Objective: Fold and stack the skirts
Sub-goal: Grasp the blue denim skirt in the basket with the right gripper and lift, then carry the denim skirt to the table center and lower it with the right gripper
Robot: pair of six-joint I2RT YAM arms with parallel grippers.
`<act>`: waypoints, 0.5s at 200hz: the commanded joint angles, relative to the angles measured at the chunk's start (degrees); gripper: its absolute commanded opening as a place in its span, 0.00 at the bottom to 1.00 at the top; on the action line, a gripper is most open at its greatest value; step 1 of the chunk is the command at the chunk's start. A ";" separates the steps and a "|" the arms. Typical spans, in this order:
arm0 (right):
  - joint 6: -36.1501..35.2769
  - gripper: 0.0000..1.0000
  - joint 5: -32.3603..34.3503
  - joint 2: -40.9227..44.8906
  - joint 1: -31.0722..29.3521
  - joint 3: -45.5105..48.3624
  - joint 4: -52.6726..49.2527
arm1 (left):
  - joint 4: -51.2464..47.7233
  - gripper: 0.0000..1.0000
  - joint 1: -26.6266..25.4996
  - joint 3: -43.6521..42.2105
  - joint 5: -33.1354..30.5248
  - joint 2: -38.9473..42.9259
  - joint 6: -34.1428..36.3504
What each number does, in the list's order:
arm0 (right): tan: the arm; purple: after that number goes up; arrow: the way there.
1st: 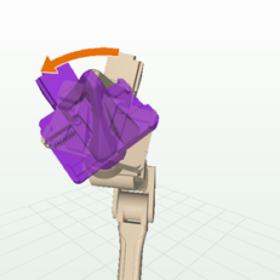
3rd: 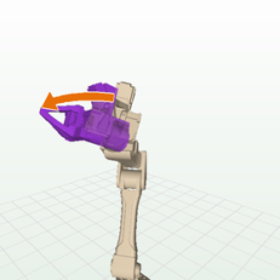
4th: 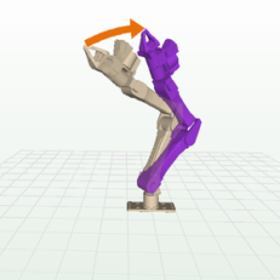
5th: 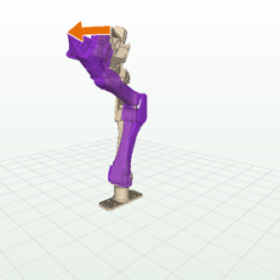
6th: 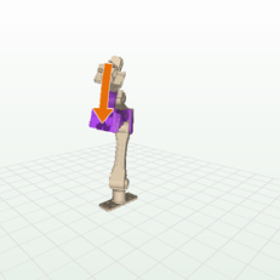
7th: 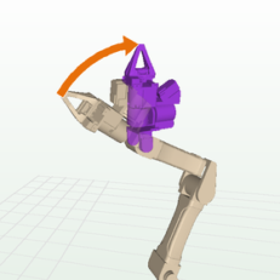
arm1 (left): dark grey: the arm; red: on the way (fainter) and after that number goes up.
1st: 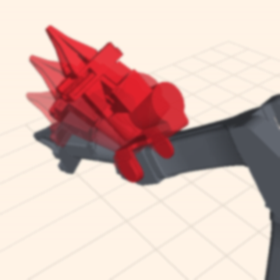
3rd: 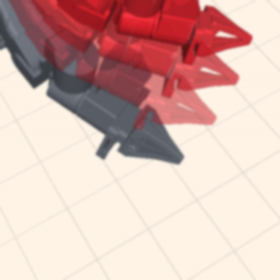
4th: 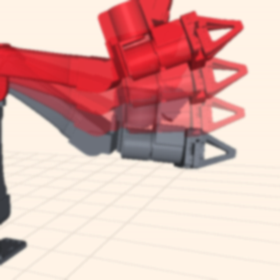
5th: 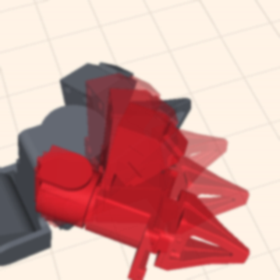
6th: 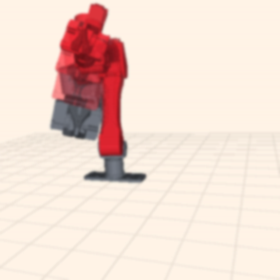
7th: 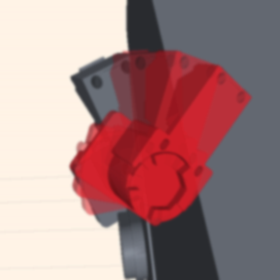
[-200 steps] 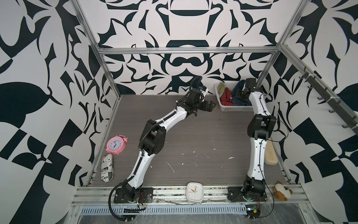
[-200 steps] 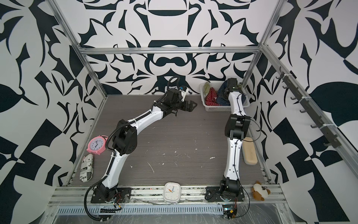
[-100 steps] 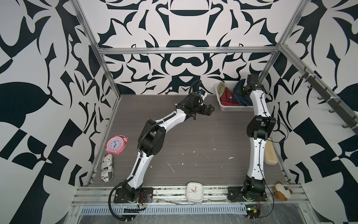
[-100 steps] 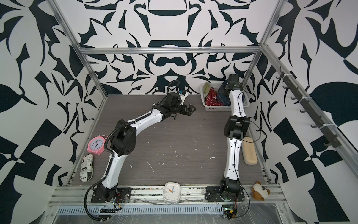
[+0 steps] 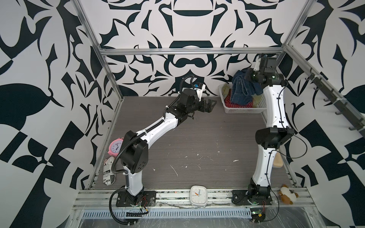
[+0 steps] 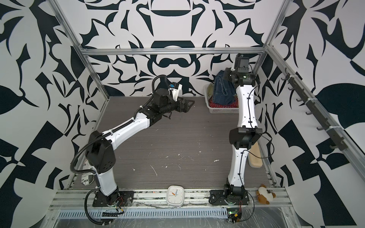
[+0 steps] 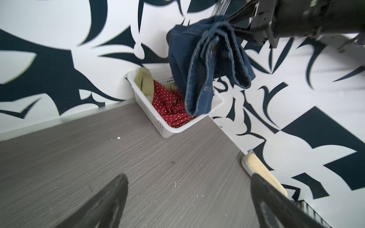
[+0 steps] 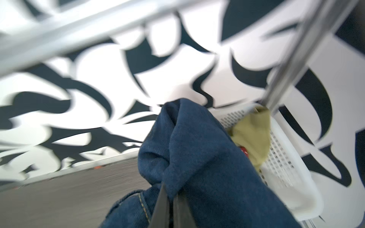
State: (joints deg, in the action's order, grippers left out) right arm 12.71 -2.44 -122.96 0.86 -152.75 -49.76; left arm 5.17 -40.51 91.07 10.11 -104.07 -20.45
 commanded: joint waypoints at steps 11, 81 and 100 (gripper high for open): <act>-4.33 0.00 -0.94 11.93 -8.67 -3.46 1.96 | 7.12 0.99 -0.53 -10.31 -0.91 9.42 0.85; 4.42 0.00 2.02 31.64 -28.41 36.94 19.48 | 14.00 0.75 -0.45 -26.52 -1.31 16.68 4.02; 7.62 0.00 4.46 33.58 -29.43 46.06 22.40 | 16.37 0.28 -0.45 -31.50 -2.79 18.69 2.86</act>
State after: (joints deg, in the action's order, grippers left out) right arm 15.05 -2.96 -90.43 -28.03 -116.01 -38.44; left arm 17.78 -40.88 64.25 8.23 -88.09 -17.26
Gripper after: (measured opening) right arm 0.057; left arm 0.585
